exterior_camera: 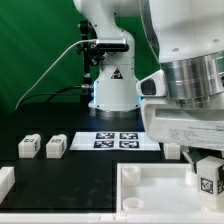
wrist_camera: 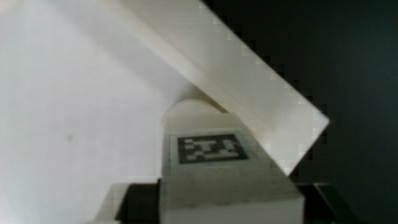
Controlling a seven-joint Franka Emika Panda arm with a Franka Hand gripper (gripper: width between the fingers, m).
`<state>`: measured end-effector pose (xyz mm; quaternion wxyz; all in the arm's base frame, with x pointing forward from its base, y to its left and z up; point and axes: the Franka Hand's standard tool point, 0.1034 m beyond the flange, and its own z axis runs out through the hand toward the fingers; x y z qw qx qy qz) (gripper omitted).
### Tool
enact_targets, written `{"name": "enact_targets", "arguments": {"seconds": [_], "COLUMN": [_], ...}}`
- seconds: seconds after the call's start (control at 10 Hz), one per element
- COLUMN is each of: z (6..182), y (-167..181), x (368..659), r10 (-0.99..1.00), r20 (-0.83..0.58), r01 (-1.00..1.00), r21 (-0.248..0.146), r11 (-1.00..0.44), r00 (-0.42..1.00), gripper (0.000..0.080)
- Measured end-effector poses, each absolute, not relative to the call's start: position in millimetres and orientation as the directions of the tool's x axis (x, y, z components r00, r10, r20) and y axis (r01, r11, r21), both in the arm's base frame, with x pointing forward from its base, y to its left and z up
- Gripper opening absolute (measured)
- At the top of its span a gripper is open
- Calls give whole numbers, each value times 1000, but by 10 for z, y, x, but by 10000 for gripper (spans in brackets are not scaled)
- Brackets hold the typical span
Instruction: Assemble one leg
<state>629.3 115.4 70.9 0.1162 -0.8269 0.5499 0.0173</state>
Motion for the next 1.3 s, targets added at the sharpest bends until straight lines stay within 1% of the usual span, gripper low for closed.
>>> {"name": "enact_targets", "arguments": {"seconds": [0.1,0.2,0.3,0.4,0.5,0.6,0.9,1.0,1.1,1.2,1.3], "z": [700,701,709,712,702,699,695,686,671,664,666], "y": [1176,1208,1232,1241,1257,1256,1262,1261,1261,1234,1210], "x": [6292,6294,6305,6312,6306,6306,6303,6290,6265,6245,6219], "r10": [-955,-969,-955,-935,-916,-884,-879,-916,-944,-952,-961], "r20": [-202,-245,-277,-293,-302,-303,-300,-293,-287,-284,-267], "r01": [-970,-993,-986,-970,-955,-925,-919,-953,-979,-989,-996], "r21": [-154,-121,-92,-70,-50,-22,-19,-45,-66,-64,-80], "r11": [-188,-11,136,231,293,379,393,301,192,134,-50], "r00": [218,40,-106,-202,-265,-355,-370,-275,-165,-110,70], "gripper": [303,303,301,300,300,296,296,534,534,631,631]}}
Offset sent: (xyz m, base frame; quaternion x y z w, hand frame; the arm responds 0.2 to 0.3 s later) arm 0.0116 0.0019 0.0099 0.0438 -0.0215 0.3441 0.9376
